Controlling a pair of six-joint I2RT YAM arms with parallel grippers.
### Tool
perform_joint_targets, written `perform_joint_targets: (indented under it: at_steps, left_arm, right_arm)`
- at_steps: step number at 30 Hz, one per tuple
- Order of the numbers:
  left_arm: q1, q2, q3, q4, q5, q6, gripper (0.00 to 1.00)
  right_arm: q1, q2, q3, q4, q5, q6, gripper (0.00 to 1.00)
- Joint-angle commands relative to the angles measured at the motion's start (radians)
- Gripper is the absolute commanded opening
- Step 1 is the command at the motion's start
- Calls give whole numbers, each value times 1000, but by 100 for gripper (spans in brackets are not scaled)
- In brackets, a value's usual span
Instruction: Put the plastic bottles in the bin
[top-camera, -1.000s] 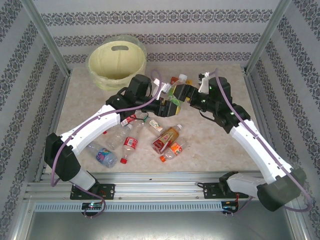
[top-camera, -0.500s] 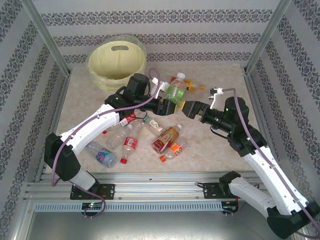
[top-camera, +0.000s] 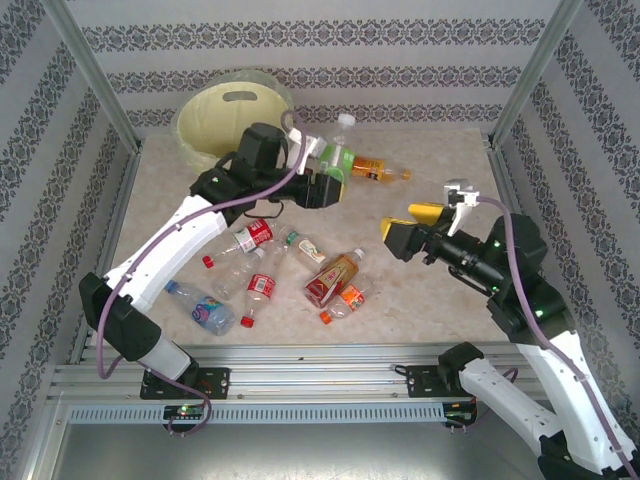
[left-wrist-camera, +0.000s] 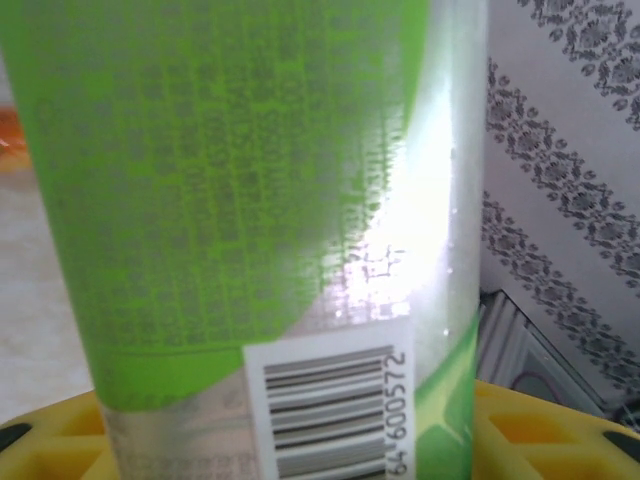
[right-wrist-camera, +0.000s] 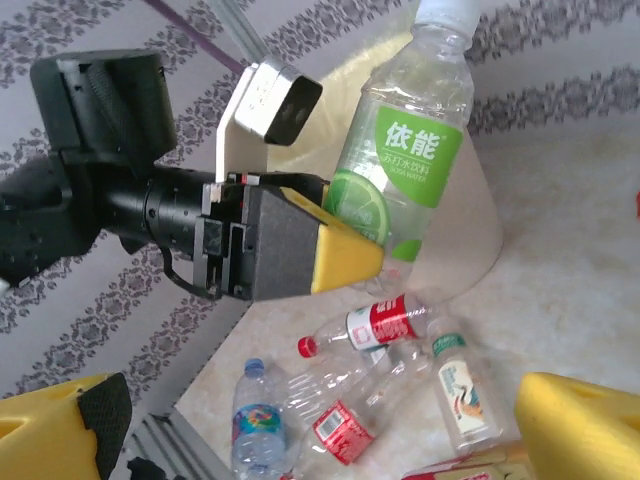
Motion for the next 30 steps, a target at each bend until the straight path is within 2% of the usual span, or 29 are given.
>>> perform_joint_targets:
  at_steps: [1, 9, 17, 21, 30]
  left_arm:
    - [39, 37, 142, -172, -110, 79, 54]
    - [133, 157, 426, -420, -325, 153, 57]
    - [208, 239, 577, -512, -529, 241, 57]
    - [255, 292, 637, -541, -574, 262, 57]
    - [320, 448, 777, -608, -551, 242, 57]
  right_arm:
    - [12, -8, 81, -37, 23, -133, 98]
    - [10, 57, 248, -91, -32, -214, 98]
    - [11, 62, 269, -85, -30, -204, 98]
    - [12, 56, 251, -90, -23, -192, 98]
    - [12, 62, 238, -112, 2, -179, 98]
